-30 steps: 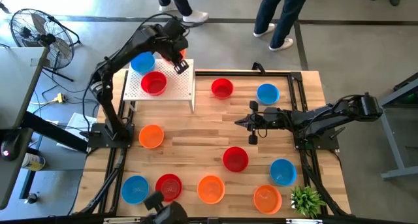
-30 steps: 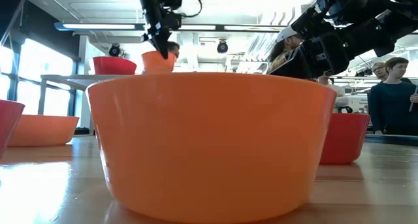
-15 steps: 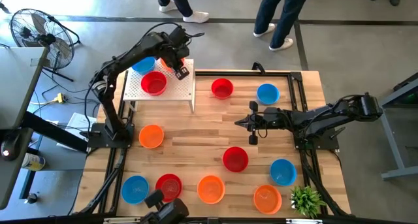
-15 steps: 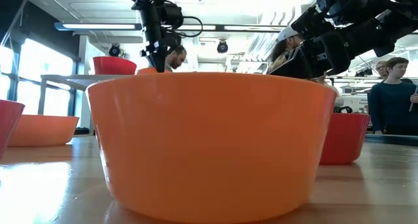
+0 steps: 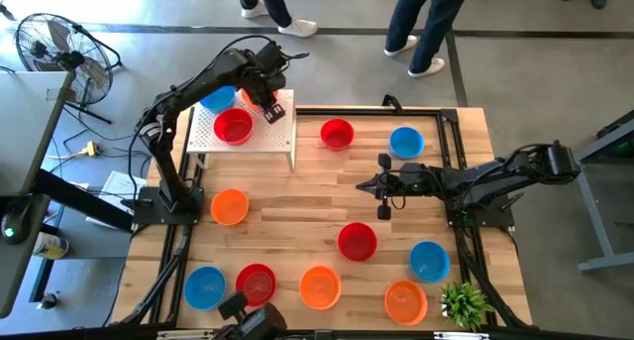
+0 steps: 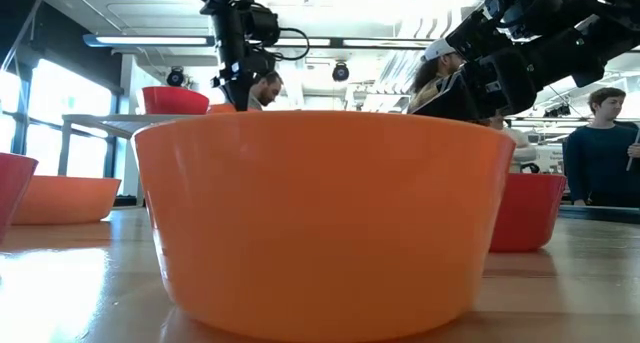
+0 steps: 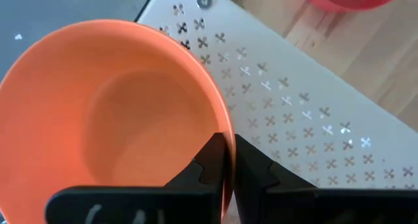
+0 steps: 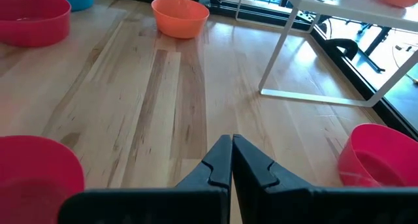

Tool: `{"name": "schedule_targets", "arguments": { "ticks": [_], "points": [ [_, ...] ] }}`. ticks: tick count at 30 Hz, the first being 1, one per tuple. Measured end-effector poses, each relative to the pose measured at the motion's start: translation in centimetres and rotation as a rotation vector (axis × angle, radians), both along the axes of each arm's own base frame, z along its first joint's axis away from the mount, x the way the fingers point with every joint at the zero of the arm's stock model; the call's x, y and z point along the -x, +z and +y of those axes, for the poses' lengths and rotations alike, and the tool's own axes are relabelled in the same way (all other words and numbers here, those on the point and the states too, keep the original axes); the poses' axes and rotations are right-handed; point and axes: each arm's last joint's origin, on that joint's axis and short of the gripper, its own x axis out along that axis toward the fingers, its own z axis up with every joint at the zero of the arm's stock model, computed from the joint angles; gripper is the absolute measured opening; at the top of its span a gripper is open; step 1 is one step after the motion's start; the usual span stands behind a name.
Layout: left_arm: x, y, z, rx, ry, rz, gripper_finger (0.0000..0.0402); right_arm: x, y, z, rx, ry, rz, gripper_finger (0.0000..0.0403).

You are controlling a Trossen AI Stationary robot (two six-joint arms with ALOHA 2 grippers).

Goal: Pick & Place Mini bowls
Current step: Put the orange bowl on the shelf

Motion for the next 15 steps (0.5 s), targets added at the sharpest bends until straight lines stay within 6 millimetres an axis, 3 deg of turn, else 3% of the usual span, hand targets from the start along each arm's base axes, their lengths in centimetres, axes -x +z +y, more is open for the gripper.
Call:
{"name": "schedule_targets", "arguments": {
  "ticks": [15],
  "points": [
    [-0.49,-0.03,-0.86,0.007,-0.053,0.022,0.0019,0.00,0.00,-0.01,0.000,0.000,0.000,0.0000]
  ]
}}
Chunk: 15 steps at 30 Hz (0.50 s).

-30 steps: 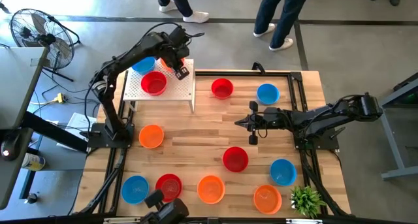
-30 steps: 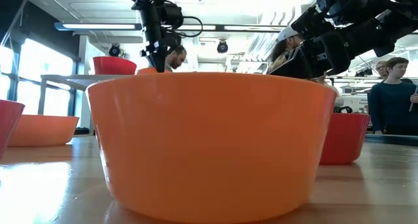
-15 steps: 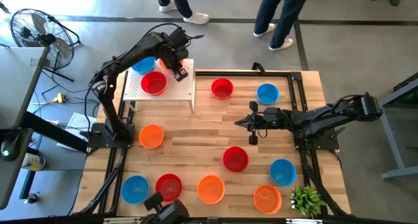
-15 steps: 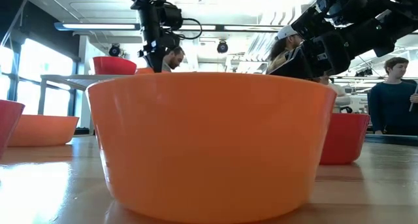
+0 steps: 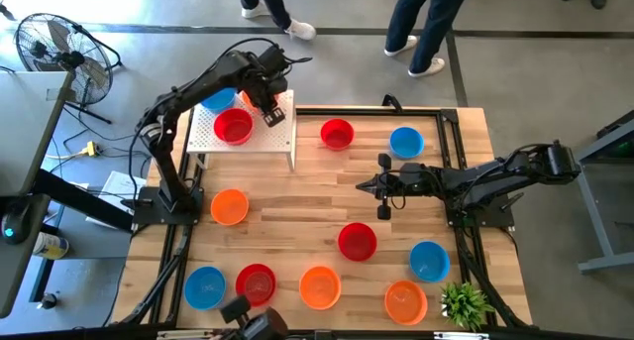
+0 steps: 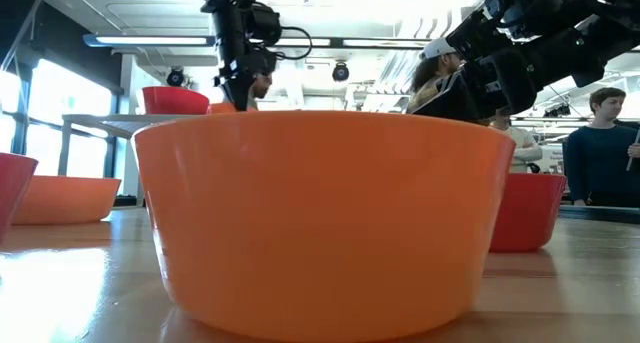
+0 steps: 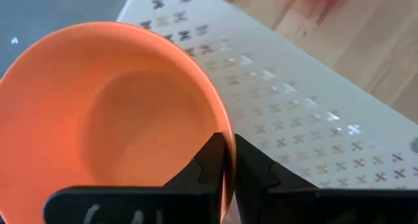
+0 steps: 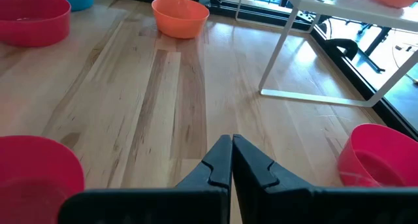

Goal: Pick & Place Mini bowls
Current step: Put the orange bowl on the shelf

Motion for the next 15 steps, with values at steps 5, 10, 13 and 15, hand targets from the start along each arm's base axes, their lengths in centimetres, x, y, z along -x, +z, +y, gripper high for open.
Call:
{"name": "schedule_targets", "arguments": {
  "ticks": [5,10,13,15],
  "points": [
    [-0.30,0.04,-0.41,-0.002,-0.020,0.005,0.0033,0.00,0.00,0.00,0.000,0.000,0.000,0.0000],
    [-0.23,0.36,-0.32,-0.014,-0.011,0.003,0.0089,0.00,0.00,0.01,0.000,0.000,0.000,0.0000],
    [-0.16,0.43,-0.36,-0.013,-0.010,0.008,0.0116,0.00,0.00,0.01,0.000,0.000,0.000,0.0000],
    [-0.05,0.41,-0.37,-0.022,-0.003,0.028,0.0124,0.00,0.00,0.01,0.000,0.000,0.000,0.0000]
  ]
}}
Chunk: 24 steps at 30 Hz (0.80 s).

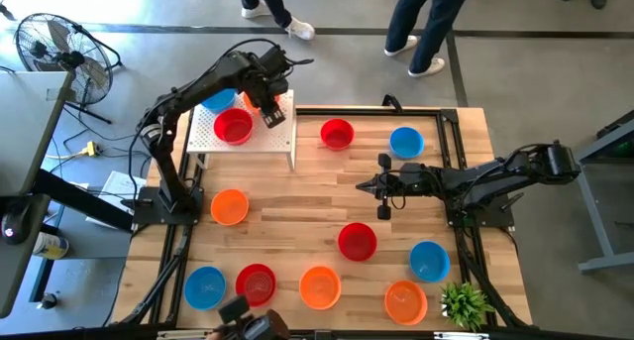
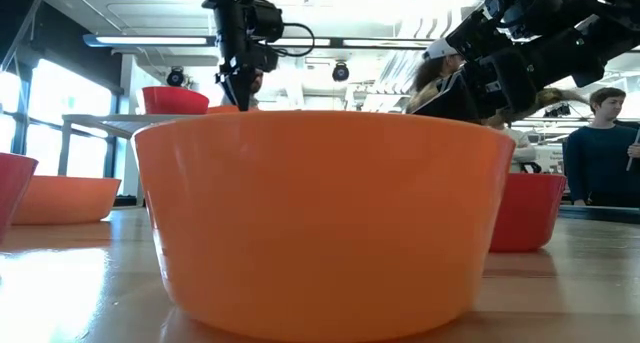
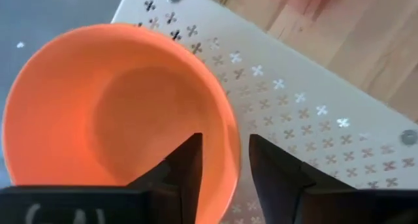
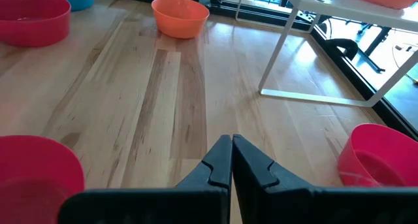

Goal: Pick & Place Mini bowls
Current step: Put the orange bowl on the shelf

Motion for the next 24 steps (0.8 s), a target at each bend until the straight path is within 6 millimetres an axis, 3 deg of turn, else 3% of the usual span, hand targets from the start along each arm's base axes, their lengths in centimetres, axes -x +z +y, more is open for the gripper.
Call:
{"name": "schedule_targets", "arguments": {
  "ticks": [14,24],
  "points": [
    [0.2,0.1,0.1,-0.054,0.024,0.036,0.0127,0.0,0.0,0.0,0.000,0.000,0.000,0.0000],
    [1.5,2.6,-1.0,-0.109,0.019,-0.027,0.0127,0.0,0.0,0.0,0.000,0.000,0.000,0.0000]
  ]
}}
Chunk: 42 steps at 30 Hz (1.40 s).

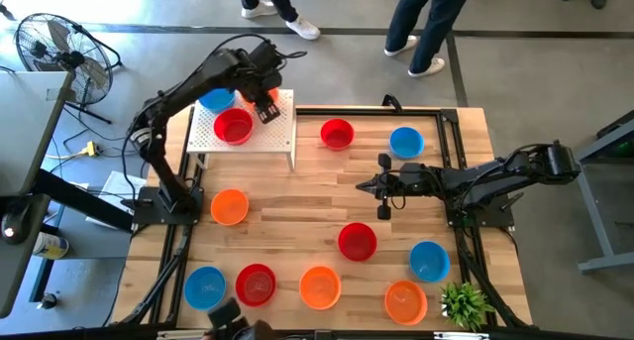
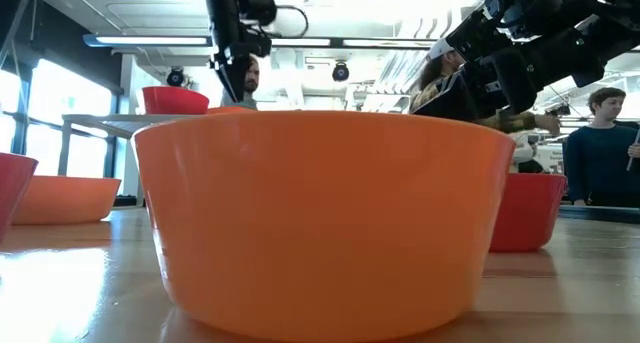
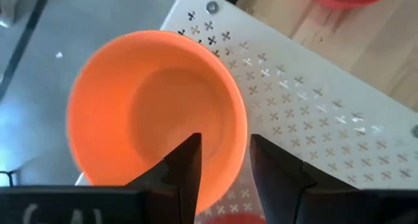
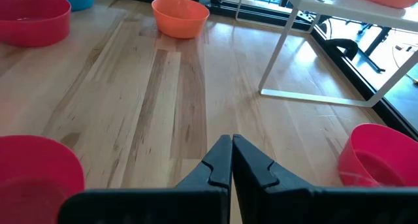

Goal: Pick & Place Mini bowls
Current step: Put the orange bowl on the shelf, then stack the orange bowl on top of the orange bowl on the shelf

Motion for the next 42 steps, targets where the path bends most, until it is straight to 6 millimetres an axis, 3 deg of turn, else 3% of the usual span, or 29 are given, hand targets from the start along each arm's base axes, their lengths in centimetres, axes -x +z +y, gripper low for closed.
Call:
{"name": "schedule_targets", "arguments": {
  "ticks": [4,9,18,21,29,39,42],
  "points": [
    [0.7,1.8,-1.6,-0.042,-0.022,-0.044,0.0127,0.0,0.0,0.0,0.000,0.000,0.000,0.0000],
    [0.1,3.9,-5.1,-0.104,-0.105,-0.142,0.0119,0.0,0.0,0.0,0.000,0.000,0.000,0.0000],
    [-3.1,5.8,-11.3,-0.170,-0.313,-0.334,0.0015,0.0,0.0,0.0,-0.001,0.000,-0.002,0.0000],
    [-3.9,6.1,-13.0,-0.195,-0.367,-0.396,0.0007,0.0,0.1,0.0,-0.002,0.002,-0.009,0.0000],
    [-6.0,3.0,-15.7,-0.217,-0.427,-0.456,0.0012,0.0,0.1,0.0,-0.012,0.003,-0.012,0.0000],
    [-5.8,-1.5,-18.0,-0.211,-0.447,-0.611,0.0012,-0.1,0.4,0.0,-0.021,0.008,-0.046,0.0000],
    [-4.9,-2.7,-18.7,-0.202,-0.450,-0.620,0.0012,-0.2,0.4,0.0,-0.024,0.007,-0.052,0.0000]
  ]
}}
